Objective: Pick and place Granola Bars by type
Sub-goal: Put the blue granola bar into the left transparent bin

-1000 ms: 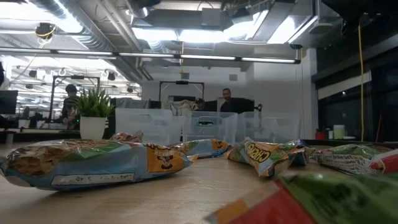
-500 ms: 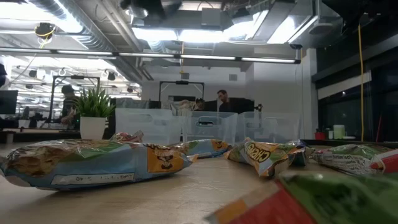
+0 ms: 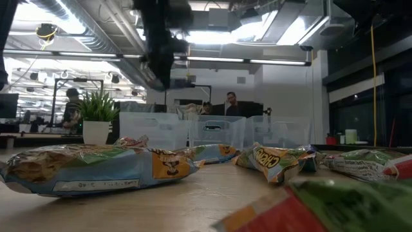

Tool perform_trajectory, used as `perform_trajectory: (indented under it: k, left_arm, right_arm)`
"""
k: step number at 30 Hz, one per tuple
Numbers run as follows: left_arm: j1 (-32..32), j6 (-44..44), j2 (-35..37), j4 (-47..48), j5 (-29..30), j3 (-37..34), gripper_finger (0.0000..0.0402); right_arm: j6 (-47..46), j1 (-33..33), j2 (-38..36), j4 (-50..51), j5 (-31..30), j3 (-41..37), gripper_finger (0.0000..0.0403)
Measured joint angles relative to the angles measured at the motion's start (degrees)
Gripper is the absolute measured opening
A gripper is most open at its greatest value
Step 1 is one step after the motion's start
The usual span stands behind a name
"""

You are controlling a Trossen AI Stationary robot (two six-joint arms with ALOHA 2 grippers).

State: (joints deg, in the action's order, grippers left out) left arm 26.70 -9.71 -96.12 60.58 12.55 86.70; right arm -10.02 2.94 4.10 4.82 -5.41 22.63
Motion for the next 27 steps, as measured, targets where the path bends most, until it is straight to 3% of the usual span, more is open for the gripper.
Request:
perform_trajectory:
  k: [14, 27]
  left_arm:
    - [0.31, -0.92, -2.50, -5.53, -5.24, -10.52, 0.0051]
    - [-2.21, -2.38, -1.79, -5.42, -8.37, -7.75, 0.0167]
  right_arm:
    - [0.07, 0.00, 0.00, 0.33, 0.00, 0.00, 0.0174]
    - [0.04, 0.02, 0.02, 0.46, 0.00, 0.00, 0.0174]
